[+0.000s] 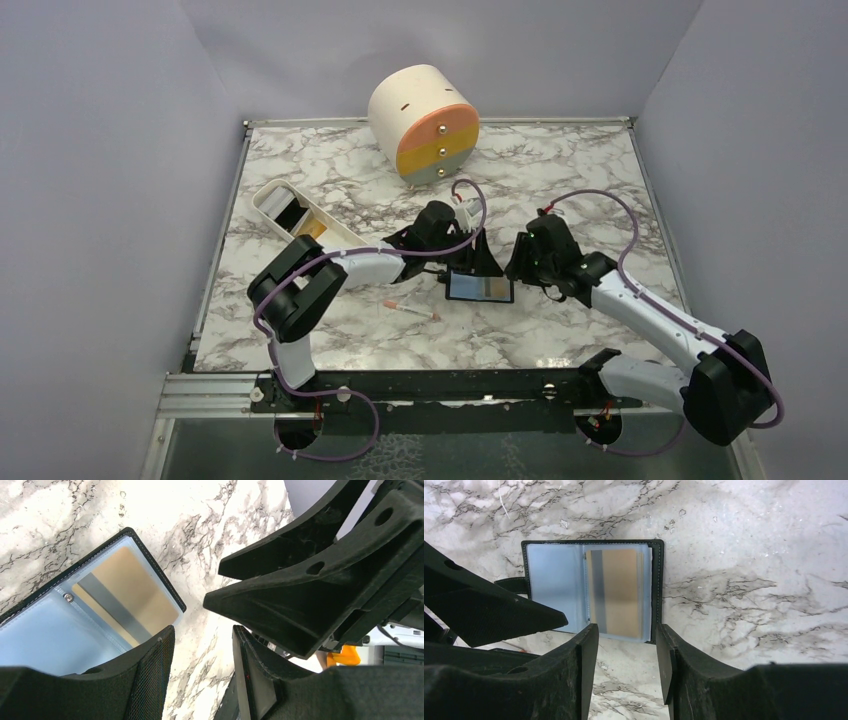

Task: Put the credit cards into the card holder
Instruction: Turn over the card slot in the card holder.

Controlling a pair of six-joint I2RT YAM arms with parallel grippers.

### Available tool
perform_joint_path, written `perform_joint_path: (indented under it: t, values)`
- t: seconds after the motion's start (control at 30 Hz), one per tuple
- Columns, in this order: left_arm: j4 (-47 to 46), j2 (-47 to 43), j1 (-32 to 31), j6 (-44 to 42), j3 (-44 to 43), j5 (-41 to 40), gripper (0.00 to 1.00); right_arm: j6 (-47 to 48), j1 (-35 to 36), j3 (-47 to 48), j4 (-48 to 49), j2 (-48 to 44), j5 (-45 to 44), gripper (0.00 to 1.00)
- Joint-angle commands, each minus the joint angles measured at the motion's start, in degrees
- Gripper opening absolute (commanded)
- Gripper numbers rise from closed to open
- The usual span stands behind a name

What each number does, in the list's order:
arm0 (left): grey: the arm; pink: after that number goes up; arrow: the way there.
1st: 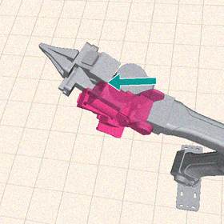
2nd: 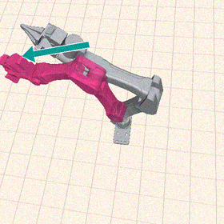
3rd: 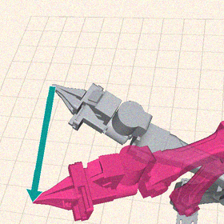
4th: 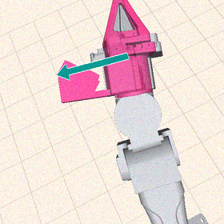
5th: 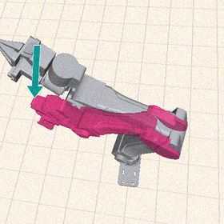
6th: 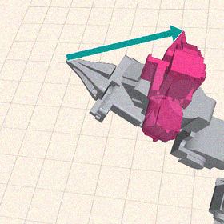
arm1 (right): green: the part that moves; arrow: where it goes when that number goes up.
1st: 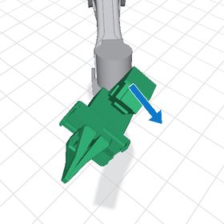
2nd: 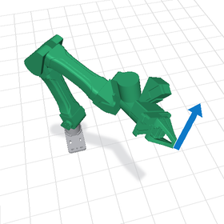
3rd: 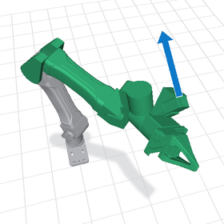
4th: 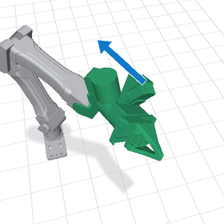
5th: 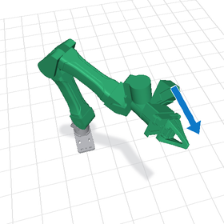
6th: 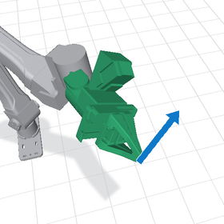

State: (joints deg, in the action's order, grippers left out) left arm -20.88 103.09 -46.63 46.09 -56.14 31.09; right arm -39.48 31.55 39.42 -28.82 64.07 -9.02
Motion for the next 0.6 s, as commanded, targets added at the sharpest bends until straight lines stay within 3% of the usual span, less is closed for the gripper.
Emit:
perform_joint_path:
  t: [0.0,0.33,0.57]
  values:
    - [2.7,-2.3,-0.4,-3.5,-0.9,-1.8,0.48,-1.0,0.1,2.7,-2.7,-2.3,-3.2,0.47]
    - [24.6,-7.8,2.2,-19.8,-8.2,-14.1,0.51,3.6,0.1,1.7,2.7,-4.9,4.6,0.47]
    - [37.5,-13.2,10.2,-30.8,-13.0,-20.5,0.54,4.8,0.0,1.5,5.2,-4.7,6.6,0.47]
